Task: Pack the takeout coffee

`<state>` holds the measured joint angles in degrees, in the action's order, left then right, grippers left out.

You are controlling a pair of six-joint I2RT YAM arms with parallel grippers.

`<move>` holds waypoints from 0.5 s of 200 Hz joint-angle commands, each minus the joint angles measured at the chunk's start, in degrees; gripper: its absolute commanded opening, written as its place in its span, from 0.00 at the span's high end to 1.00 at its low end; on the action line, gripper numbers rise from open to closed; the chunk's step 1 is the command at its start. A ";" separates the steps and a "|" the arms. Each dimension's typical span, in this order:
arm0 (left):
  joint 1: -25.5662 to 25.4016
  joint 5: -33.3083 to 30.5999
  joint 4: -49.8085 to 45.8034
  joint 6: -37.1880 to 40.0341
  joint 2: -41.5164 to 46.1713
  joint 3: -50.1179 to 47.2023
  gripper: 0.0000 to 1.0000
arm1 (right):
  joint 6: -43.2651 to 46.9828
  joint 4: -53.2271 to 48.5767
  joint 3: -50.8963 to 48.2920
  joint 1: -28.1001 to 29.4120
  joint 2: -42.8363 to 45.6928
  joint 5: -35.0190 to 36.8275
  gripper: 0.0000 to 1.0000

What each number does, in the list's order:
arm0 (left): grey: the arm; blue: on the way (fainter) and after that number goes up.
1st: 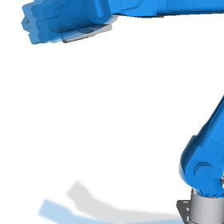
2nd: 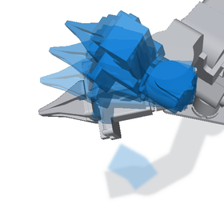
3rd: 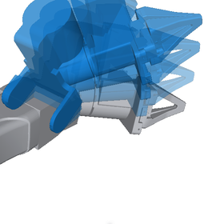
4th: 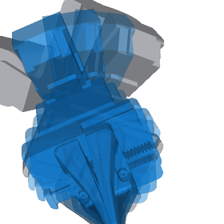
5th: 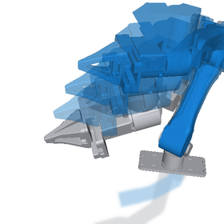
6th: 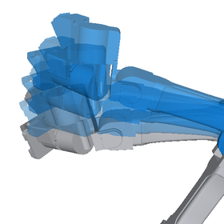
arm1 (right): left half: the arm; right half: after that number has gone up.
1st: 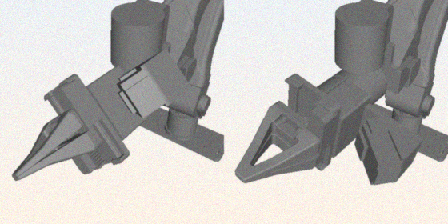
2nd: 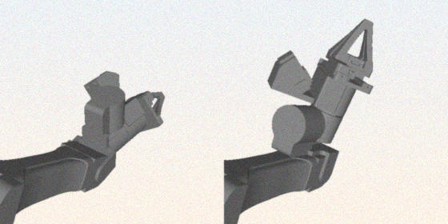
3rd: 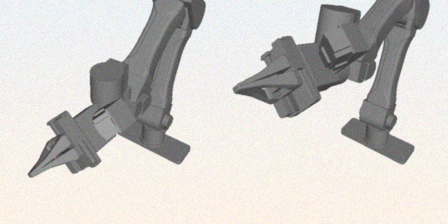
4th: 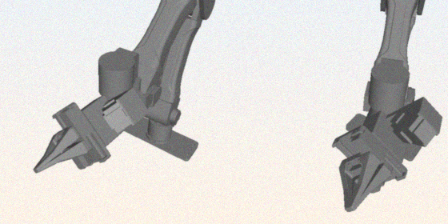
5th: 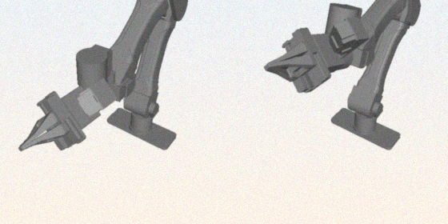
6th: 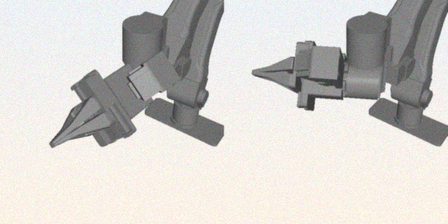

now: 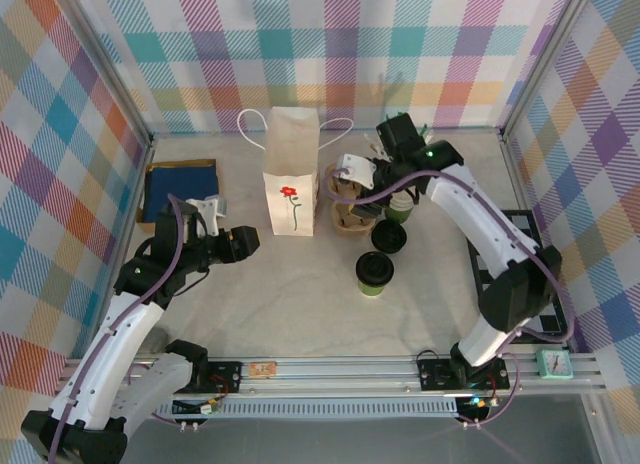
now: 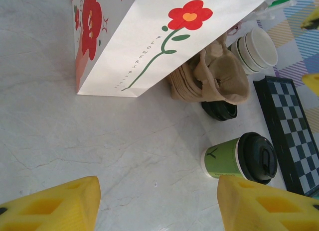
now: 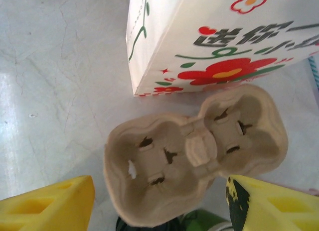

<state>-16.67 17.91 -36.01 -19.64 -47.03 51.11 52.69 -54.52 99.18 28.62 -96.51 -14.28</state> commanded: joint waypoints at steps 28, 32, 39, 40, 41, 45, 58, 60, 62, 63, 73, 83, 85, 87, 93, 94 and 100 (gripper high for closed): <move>0.98 -0.32 -1.04 1.80 0.87 1.33 0.36 | 5.93 -4.41 6.36 -1.02 -7.72 -5.41 0.31; 0.94 -0.38 -1.08 1.81 0.94 1.32 0.36 | 6.10 -4.13 6.38 -1.02 -8.21 -5.29 0.31; 0.97 -0.54 -1.23 2.03 0.97 1.23 0.36 | 6.48 -3.55 6.57 -1.11 -8.91 -5.07 0.31; 0.95 -0.52 -1.24 2.00 0.97 1.21 0.36 | 6.51 -3.52 6.65 -1.11 -9.11 -5.01 0.31; 0.99 -0.56 -1.25 1.99 0.97 1.19 0.36 | 6.58 -3.46 6.69 -1.11 -9.25 -4.99 0.31; 1.02 -0.56 -1.32 2.06 0.95 1.15 0.36 | 6.68 -3.40 6.99 -1.11 -9.69 -4.86 0.31; 1.02 -0.55 -1.42 2.15 0.95 1.02 0.36 | 6.96 -3.94 8.47 -1.11 -11.62 -4.10 0.31; 1.02 -0.52 -1.43 2.19 0.90 1.01 0.36 | 7.05 -3.95 8.66 -1.18 -11.89 -3.91 0.31; 1.02 -0.51 -1.43 2.16 0.95 1.01 0.36 | 7.12 -3.98 8.84 -1.13 -12.15 -3.80 0.31; 1.02 -0.51 -1.43 2.15 0.96 1.01 0.36 | 7.19 -3.99 8.84 -1.08 -12.31 -3.72 0.31; 1.02 -0.60 -1.52 2.24 1.07 0.95 0.36 | 7.49 -4.11 9.33 -1.11 -13.13 -3.33 0.32; 1.02 -0.76 -1.52 2.24 1.19 0.79 0.36 | 7.82 -3.76 9.54 -1.19 -13.82 -3.05 0.31; 1.02 -0.77 -1.52 2.30 1.20 0.75 0.36 | 7.90 -3.64 9.59 -1.20 -13.98 -2.95 0.31; 1.07 -0.77 -1.52 2.25 1.16 0.79 0.36 | 7.94 -3.55 9.60 -1.22 -14.08 -2.77 0.31; 1.08 -0.80 -1.52 2.18 1.15 0.74 0.36 | 8.15 -3.32 9.77 -1.20 -14.49 -2.44 0.31; 1.09 -0.78 -1.52 2.16 1.15 0.70 0.36 | 8.25 -3.31 9.86 -1.27 -14.63 -2.35 0.31; 1.08 -0.78 -1.43 2.15 1.15 0.55 0.36 | 8.47 -3.22 10.13 -1.29 -15.05 -2.09 0.31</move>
<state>-16.67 17.67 -36.12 -18.37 -46.78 51.13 58.48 -56.69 106.74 27.68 -110.17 -16.08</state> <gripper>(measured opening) 0.637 0.686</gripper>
